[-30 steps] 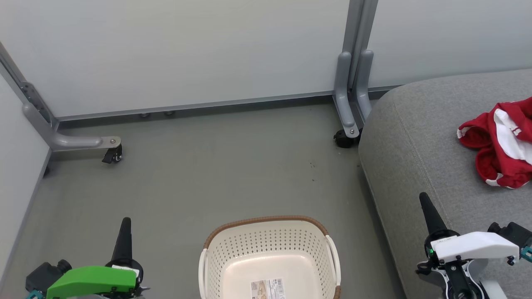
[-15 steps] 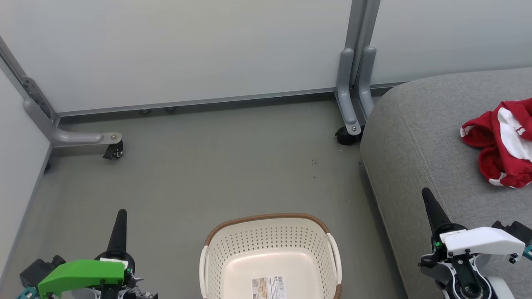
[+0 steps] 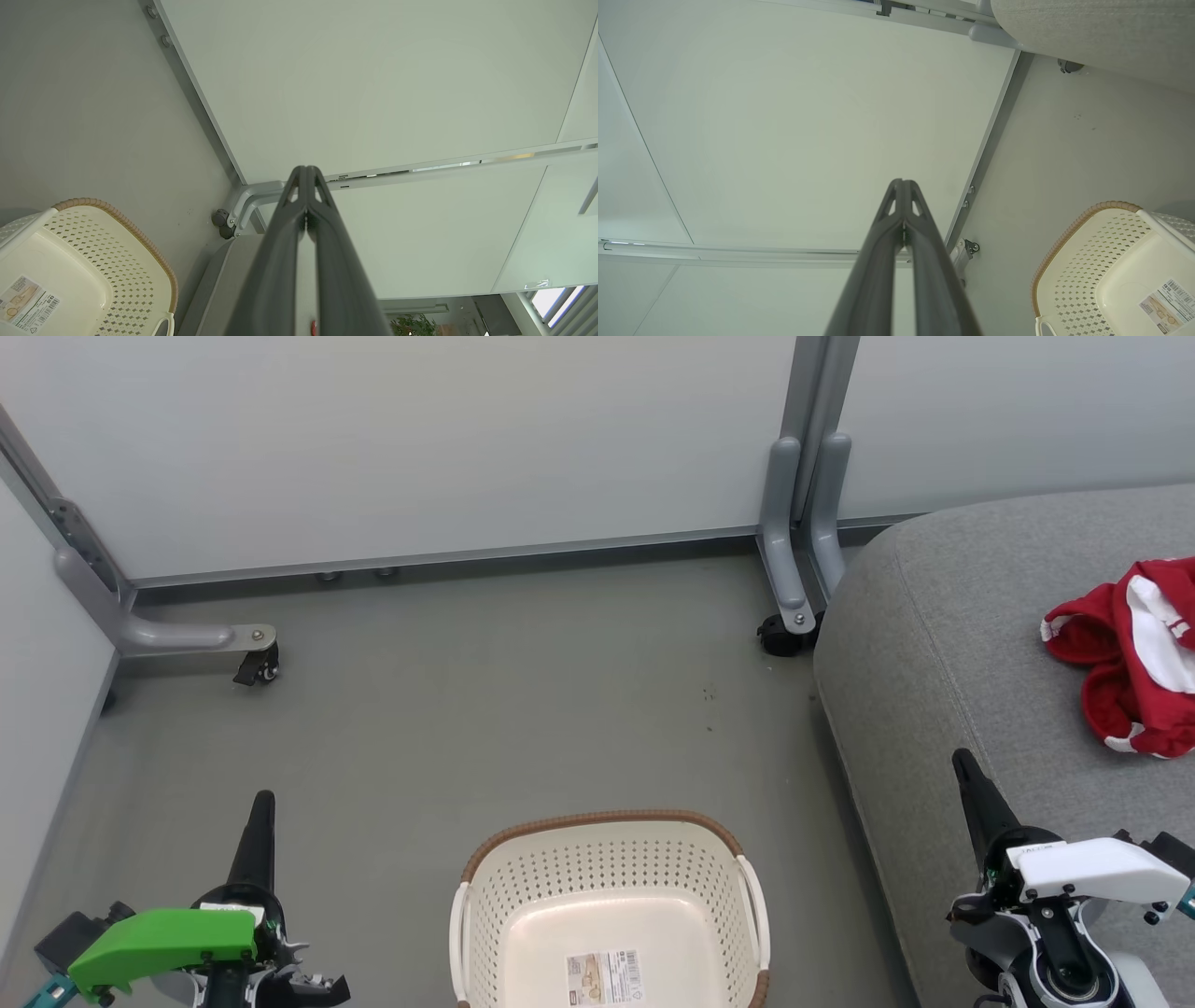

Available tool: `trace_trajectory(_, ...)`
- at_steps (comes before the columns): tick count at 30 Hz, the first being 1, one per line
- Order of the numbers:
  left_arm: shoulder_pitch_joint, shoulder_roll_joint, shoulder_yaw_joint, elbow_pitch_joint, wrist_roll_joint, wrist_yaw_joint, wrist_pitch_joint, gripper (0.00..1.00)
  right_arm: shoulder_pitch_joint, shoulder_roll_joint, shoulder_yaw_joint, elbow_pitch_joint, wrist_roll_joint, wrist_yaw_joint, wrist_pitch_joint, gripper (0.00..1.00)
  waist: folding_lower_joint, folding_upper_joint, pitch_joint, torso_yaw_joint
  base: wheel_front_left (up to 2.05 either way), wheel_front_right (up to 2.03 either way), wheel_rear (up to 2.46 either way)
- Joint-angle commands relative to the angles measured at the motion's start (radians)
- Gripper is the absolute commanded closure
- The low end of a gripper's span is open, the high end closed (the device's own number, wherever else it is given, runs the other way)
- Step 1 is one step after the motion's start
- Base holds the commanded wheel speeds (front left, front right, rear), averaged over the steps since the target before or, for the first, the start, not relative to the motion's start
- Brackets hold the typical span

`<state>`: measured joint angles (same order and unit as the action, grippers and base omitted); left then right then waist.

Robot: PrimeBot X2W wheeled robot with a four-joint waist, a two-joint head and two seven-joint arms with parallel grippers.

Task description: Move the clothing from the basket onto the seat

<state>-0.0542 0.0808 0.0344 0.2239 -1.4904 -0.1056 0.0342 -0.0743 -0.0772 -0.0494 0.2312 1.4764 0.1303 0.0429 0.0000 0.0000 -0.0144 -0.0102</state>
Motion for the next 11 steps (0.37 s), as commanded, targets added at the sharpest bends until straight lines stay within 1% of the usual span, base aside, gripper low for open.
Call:
trace_trajectory(1, -0.026, 0.005, 0.009, -0.001, -0.021, -0.007, 0.008, 1.00, -0.018, -0.002, -0.005, 0.001, 0.023, 0.001, 0.008, 1.00, 0.0000, 0.0000, 0.001, 0.001, 0.00, 0.00, 0.00)
trace_trajectory(11, -0.044, 0.003, 0.024, 0.010, -0.090, -0.018, 0.027, 1.00, -0.028, 0.002, -0.020, 0.007, 0.093, 0.001, 0.028, 1.00, 0.0000, 0.0000, 0.009, 0.005, 0.00, 0.00, 0.00)
